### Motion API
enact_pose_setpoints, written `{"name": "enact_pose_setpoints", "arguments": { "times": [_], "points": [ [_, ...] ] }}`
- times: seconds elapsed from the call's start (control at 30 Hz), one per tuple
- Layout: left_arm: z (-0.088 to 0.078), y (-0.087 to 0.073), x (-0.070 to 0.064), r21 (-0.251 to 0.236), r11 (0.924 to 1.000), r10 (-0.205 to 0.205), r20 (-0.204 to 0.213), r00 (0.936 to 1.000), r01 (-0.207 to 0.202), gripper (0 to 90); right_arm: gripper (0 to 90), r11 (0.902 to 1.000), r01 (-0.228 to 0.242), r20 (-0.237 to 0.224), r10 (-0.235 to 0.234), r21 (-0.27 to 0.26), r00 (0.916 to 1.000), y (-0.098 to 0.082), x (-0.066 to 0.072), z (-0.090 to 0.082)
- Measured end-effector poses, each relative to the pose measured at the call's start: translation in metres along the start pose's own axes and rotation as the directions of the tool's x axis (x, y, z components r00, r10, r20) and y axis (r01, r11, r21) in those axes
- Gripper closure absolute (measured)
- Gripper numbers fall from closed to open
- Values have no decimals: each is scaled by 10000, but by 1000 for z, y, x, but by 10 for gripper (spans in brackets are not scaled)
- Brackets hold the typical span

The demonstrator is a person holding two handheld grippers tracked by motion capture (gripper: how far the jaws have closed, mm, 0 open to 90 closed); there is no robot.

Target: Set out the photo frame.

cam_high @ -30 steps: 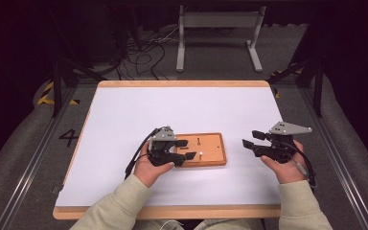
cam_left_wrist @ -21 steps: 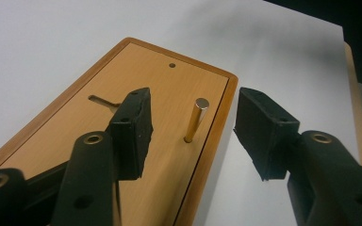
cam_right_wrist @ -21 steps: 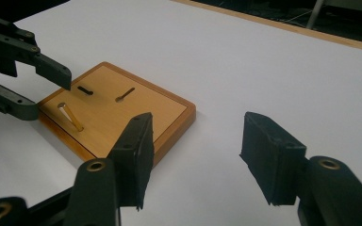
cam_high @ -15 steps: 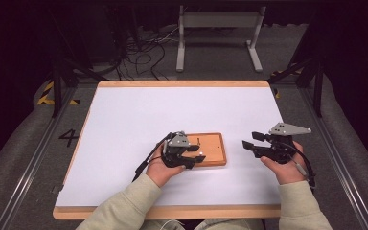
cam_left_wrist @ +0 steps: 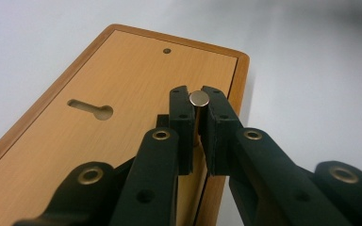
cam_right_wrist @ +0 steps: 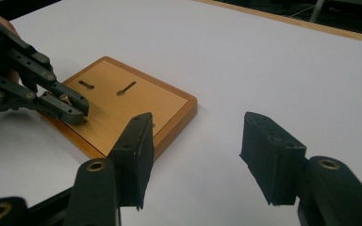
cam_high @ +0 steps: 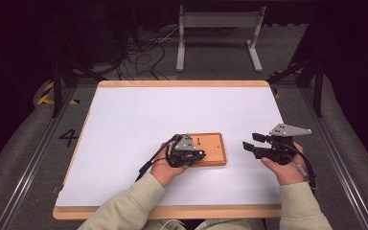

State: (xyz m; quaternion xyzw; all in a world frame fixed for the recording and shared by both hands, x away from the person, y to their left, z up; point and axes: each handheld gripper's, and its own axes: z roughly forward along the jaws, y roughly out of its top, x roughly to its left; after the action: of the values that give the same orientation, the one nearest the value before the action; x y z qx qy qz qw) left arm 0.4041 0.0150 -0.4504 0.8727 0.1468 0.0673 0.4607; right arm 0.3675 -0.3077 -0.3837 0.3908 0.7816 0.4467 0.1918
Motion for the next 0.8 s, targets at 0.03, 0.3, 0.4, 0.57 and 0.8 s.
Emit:
{"name": "enact_pose_setpoints", "arguments": {
  "times": [0.03, 0.3, 0.4, 0.57, 0.8],
  "points": [
    [0, 0, 0, 15, 9999, 106, -24, 9999, -106, 837, 449, 10000, -1, -10, 1, 0, 10000, 0, 0, 0],
    [0, 0, -3, 68, 9960, 887, -181, 9959, -886, 839, 449, 10000, -1, -29, 1, 57, 10000, 0, 0, 1],
    [0, -1, -6, 141, 9922, 1246, -361, 9916, -1241, 839, 449, 10000, 1, -17, -1, 49, 10000, 0, 0, 1],
    [0, -3, -10, 93, 9830, 1835, -629, 9810, -1833, 837, 450, 10000, 54, 3, -54, 60, 10000, 0, 1, 1],
    [-2, -5, -23, 256, 9493, 3140, -1257, 9411, -3134, 838, 464, 9999, -85, -101, 86, 111, 9999, 1, 1, 1]
  ]
}}
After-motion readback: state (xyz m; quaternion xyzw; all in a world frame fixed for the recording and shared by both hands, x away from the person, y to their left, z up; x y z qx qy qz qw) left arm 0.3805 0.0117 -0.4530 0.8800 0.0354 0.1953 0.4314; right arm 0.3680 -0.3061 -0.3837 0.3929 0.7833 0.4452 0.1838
